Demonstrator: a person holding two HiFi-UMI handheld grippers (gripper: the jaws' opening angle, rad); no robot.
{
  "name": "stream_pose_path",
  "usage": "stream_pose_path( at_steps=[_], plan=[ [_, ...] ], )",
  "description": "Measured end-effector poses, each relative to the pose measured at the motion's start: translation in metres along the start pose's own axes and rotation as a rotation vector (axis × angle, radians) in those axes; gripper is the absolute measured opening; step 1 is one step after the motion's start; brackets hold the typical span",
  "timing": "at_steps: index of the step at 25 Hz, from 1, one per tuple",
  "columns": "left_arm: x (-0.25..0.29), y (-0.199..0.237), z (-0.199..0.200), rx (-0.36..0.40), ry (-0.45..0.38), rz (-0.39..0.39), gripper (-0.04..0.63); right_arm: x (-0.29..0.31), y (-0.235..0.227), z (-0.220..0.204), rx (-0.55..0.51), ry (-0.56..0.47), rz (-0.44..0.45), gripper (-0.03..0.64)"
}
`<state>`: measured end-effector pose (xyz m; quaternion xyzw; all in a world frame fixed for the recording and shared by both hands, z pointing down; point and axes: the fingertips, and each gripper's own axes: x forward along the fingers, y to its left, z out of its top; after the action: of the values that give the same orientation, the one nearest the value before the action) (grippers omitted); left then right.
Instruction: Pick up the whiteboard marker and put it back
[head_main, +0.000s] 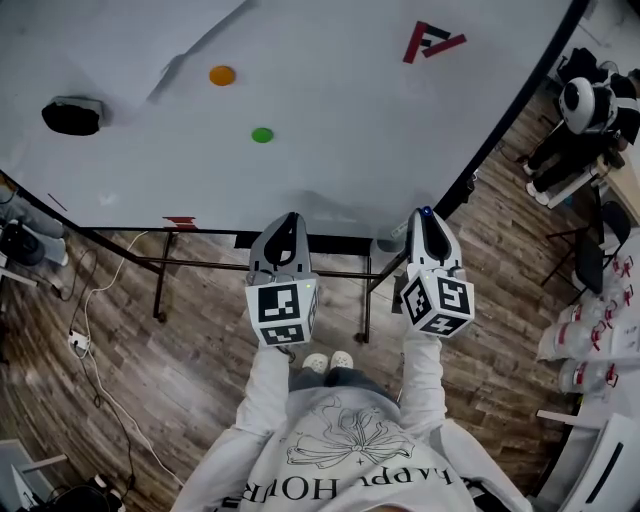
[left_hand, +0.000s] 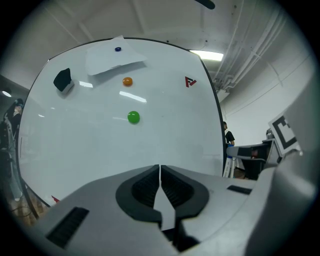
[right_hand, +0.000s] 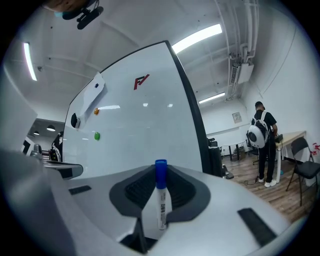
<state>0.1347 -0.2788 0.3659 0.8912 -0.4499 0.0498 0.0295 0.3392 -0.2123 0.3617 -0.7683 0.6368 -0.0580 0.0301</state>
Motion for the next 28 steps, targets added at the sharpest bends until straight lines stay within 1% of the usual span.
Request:
stream_pose_path(
  at_steps=[6,12,21,25,28],
  plan=[
    [-0.010,0.009,0.006,-0.011,-0.015,0.024,0.012,0.001,0.010,0.006,0.015,-0.006,0.024,0.061],
    [-0.024,0.030,0.004,-0.024,-0.012,0.091,0.012,0.015,0.039,-0.006,0.006,0.034,0.105,0.061],
    [-0.048,0.077,-0.028,-0.057,0.046,0.215,0.012,0.048,0.097,-0.064,-0.042,0.171,0.250,0.061],
    [-0.055,0.097,-0.043,-0.072,0.074,0.262,0.012,0.060,0.118,-0.090,-0.092,0.225,0.301,0.061],
    [-0.059,0.109,-0.053,-0.081,0.093,0.289,0.012,0.070,0.130,-0.109,-0.147,0.259,0.334,0.061]
  ],
)
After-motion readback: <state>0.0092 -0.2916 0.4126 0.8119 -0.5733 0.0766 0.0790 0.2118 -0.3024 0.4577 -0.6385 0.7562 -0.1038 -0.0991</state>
